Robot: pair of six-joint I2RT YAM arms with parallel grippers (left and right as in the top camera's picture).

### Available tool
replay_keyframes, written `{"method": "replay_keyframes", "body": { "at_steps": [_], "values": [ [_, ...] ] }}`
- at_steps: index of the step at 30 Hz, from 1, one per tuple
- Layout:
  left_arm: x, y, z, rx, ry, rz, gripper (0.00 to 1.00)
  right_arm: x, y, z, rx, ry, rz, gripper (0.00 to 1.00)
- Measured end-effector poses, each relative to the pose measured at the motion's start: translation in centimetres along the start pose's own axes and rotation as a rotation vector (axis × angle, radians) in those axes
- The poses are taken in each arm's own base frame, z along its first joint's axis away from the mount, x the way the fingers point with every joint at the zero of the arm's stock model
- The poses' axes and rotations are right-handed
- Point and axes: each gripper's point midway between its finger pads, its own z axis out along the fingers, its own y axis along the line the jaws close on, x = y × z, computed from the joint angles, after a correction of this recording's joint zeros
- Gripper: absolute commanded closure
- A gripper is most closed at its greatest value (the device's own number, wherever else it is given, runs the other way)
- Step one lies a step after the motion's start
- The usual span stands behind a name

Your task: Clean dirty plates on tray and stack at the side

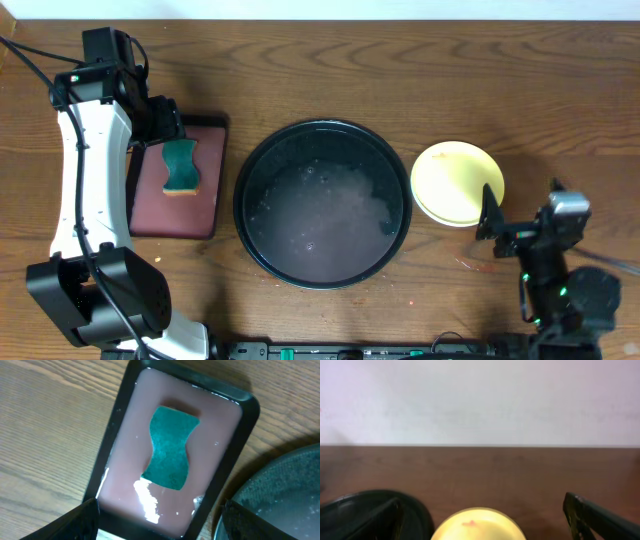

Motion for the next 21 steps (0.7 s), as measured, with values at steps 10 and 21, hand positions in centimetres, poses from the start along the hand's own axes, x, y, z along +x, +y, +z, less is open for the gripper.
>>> {"method": "replay_keyframes", "body": {
  "at_steps": [10, 21],
  "values": [
    [0.0, 0.0, 0.0, 0.0, 0.0, 0.001, 0.21, 4.9, -0.2, 0.1, -0.006, -0.126, 0.024, 0.01],
    [0.0, 0.0, 0.0, 0.0, 0.0, 0.0, 0.21, 8.6, -0.3, 0.4, -0.005, -0.004, 0.088, 0.01]
  ]
}}
